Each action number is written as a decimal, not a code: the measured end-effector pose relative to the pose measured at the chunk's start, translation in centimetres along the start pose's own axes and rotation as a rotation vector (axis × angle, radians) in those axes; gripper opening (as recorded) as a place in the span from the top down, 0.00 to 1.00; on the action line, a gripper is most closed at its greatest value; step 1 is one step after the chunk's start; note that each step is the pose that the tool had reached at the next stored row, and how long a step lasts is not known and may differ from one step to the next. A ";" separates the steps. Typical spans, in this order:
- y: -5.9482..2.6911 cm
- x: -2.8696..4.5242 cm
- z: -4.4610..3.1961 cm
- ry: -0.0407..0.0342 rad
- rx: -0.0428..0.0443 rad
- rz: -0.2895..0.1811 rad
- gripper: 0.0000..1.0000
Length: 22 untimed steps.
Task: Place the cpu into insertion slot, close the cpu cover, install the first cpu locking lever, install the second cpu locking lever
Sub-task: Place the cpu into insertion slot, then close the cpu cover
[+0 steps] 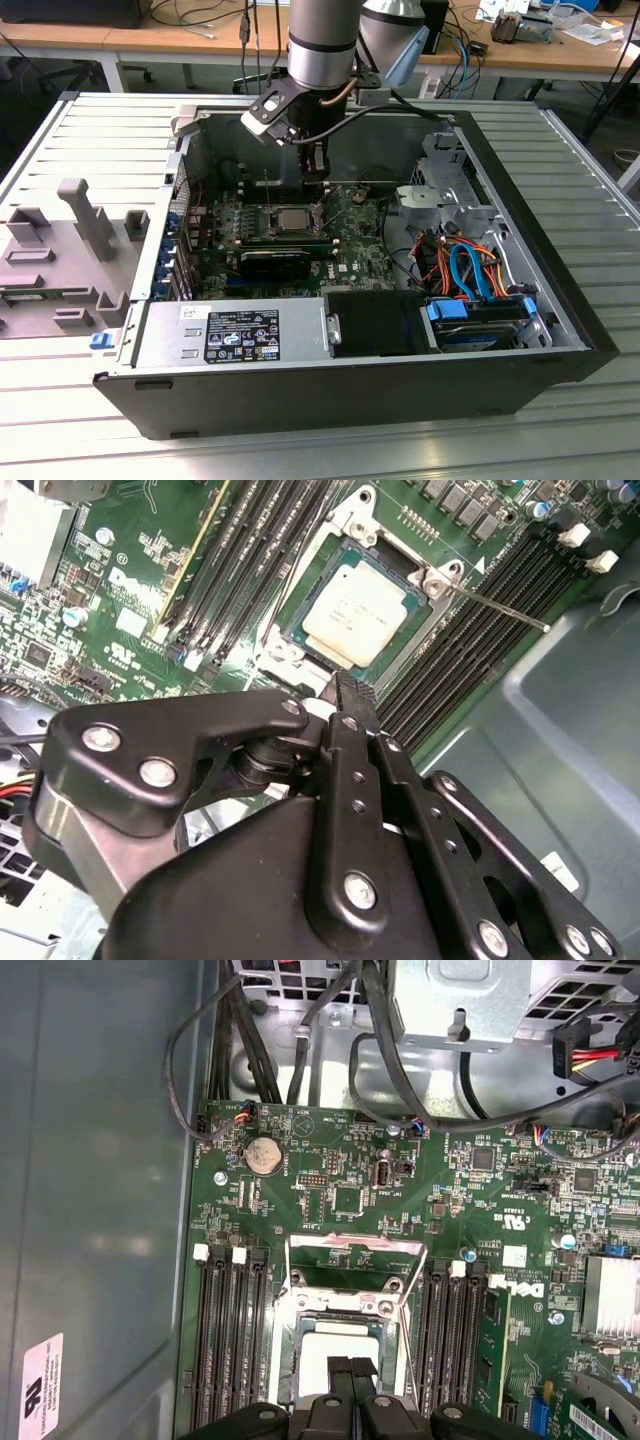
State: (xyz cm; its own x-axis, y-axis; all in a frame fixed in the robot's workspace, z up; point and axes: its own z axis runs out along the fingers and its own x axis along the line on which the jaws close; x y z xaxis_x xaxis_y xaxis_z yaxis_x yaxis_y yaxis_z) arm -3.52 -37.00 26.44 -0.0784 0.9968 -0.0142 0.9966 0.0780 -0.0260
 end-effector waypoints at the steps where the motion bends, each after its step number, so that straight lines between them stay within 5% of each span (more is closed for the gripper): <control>1: 0.00 0.00 0.00 -0.0001 -0.0009 0.000 0.89; 10: 0.24 -0.65 -0.01 -0.0007 -0.0065 0.000 0.89; 15: 0.87 -0.73 -0.75 0.0007 -0.0065 0.000 0.89; 19: 2.41 -0.88 -0.85 0.0033 -0.0010 0.000 0.89; 22: 4.44 -1.05 -0.91 0.0094 0.0076 0.000 0.89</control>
State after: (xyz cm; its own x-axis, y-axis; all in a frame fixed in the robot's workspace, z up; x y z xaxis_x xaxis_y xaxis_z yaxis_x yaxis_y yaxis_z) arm 1.01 -37.68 27.25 -0.0785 0.9969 -0.0048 0.9964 0.0783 -0.0336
